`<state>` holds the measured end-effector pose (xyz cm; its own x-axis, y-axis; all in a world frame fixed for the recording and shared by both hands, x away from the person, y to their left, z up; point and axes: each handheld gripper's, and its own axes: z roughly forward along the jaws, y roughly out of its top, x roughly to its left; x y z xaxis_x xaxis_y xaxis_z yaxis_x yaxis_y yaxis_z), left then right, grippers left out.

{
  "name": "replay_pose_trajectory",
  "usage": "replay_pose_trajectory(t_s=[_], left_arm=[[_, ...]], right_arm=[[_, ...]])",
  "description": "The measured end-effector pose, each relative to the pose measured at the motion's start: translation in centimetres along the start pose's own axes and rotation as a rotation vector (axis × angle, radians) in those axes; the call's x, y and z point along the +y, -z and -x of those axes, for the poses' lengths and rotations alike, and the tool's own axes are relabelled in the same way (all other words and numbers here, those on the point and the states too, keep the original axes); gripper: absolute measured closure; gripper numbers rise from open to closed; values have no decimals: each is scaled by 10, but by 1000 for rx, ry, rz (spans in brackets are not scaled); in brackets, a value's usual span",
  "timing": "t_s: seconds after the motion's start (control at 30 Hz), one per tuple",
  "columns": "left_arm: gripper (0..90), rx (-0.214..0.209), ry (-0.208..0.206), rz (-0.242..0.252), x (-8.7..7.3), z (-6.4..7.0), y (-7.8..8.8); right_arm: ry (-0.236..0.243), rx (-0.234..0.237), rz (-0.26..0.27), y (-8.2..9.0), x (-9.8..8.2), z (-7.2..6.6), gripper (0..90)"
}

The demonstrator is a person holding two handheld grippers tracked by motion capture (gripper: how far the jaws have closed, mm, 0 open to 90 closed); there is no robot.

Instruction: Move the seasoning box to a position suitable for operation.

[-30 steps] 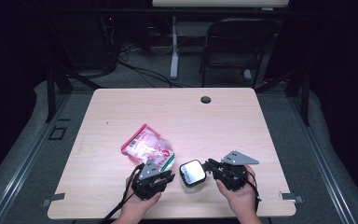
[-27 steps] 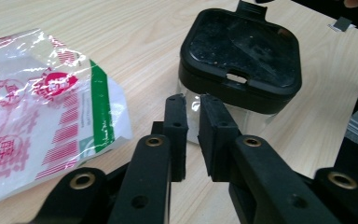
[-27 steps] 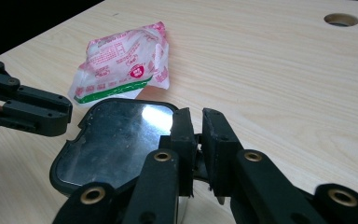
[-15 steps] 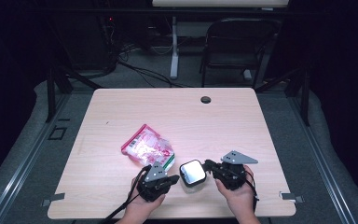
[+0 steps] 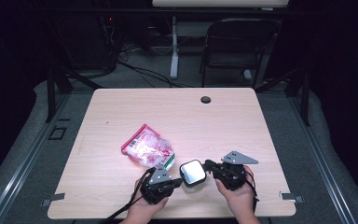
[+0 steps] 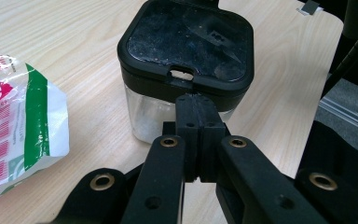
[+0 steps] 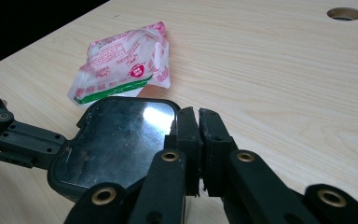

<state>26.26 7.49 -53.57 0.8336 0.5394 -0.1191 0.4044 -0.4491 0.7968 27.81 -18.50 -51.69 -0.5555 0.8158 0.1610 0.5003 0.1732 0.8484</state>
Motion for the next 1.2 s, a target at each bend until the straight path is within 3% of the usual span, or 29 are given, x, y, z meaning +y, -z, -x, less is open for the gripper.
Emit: replay_pose_trajectory(t_s=[0.77, 0.9, 0.93, 1.2], left_arm=[[900, -13, -1, 18, 7, 4, 3], [900, -13, -8, 25, 10, 4, 4], [899, -13, -8, 30, 12, 5, 5], [899, -7, -14, 42, 22, 9, 6]], right_arm=[[9, 9, -3, 5, -2, 1, 845], [36, 24, 2, 13, -1, -1, 817], [69, 24, -1, 19, -1, -3, 810], [122, 45, -25, 33, -7, -15, 776]])
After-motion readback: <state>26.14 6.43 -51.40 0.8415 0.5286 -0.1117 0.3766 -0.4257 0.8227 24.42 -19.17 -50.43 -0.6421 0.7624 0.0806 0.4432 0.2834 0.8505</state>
